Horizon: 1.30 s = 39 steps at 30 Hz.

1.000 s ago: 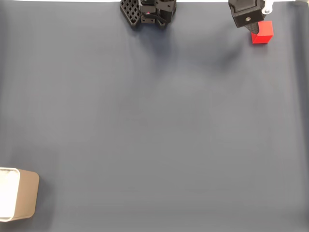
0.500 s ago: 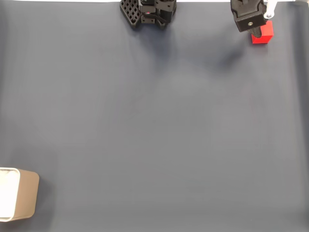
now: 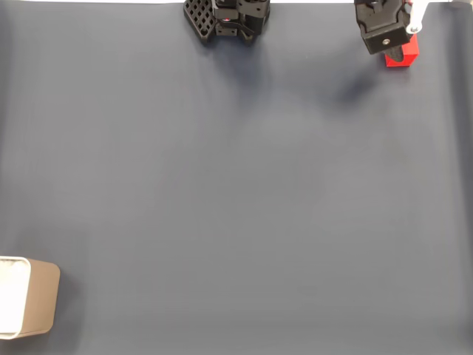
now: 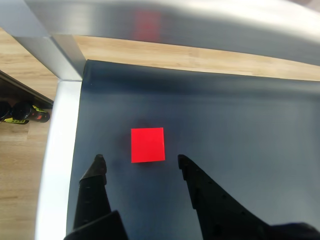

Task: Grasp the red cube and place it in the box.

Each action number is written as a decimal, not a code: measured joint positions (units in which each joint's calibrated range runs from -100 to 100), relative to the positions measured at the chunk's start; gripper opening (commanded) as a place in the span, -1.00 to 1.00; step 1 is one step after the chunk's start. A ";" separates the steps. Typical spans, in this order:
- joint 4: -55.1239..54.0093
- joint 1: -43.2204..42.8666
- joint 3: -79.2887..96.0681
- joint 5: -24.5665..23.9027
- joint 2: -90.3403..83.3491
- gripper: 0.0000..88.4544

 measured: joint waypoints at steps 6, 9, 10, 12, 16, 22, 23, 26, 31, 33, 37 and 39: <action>-1.91 0.89 0.00 0.00 2.26 -0.23; -2.94 0.82 0.00 0.00 3.39 -0.23; -3.26 0.82 0.00 0.00 3.73 -0.23; -3.82 0.89 0.00 0.00 4.26 -0.23; -4.85 0.67 -0.09 0.00 5.30 -0.23; -5.81 -0.52 -0.09 0.00 6.43 -0.23; -5.89 -0.67 -0.09 0.00 6.69 -0.23; -6.05 -1.41 -0.36 0.05 7.29 -0.23; -6.21 -2.15 -1.54 -0.73 8.34 -0.23; -6.36 -2.45 -1.81 -0.98 8.68 -0.23; -6.52 -2.89 -2.62 -1.12 9.38 -0.23; -6.60 -3.19 -2.71 -1.27 9.73 -0.23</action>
